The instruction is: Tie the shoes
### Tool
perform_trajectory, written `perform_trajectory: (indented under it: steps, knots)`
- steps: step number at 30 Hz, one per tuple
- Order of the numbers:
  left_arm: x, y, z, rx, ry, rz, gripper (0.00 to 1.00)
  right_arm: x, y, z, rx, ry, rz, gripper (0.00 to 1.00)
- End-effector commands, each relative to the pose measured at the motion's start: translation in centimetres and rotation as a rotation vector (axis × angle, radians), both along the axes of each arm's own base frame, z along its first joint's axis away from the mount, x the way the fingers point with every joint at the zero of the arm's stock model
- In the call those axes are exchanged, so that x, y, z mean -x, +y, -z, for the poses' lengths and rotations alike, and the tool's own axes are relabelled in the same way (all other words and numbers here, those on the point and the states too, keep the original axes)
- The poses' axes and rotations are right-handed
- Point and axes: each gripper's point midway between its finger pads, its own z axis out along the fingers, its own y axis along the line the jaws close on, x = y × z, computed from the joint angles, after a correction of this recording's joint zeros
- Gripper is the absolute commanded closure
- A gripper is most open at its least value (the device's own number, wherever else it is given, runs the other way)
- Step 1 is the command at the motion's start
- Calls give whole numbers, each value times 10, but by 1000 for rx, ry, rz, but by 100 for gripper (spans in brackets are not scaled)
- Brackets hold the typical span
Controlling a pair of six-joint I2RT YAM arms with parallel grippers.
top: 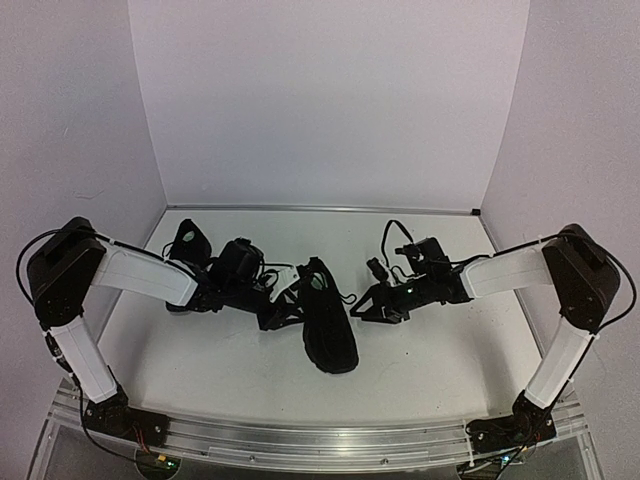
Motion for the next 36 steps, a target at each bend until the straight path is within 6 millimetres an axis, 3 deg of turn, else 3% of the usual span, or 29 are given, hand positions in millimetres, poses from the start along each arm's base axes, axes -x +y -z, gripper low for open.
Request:
perform_trajectory:
  steps: [1, 7, 16, 20, 25, 36]
  knots:
    - [-6, -17, -17, 41, -46, 43, 63, -15, 0, -7, -12, -33, 33, 52]
    - [-5, -14, -9, 14, -38, 44, 79, -23, -4, -11, -18, -40, 52, 51]
    - [-5, -16, -2, 11, -19, 49, 82, -18, -2, -9, -48, -18, 34, 50]
    - [-5, -15, -2, -1, -15, 48, 99, -14, 1, -6, -59, -7, 27, 51]
    - [2, -4, -6, -19, -5, 29, 100, -9, 6, 3, -60, 11, 20, 52]
    - [17, 22, 15, -97, 49, -12, 100, -2, 14, 7, -69, 21, 7, 53]
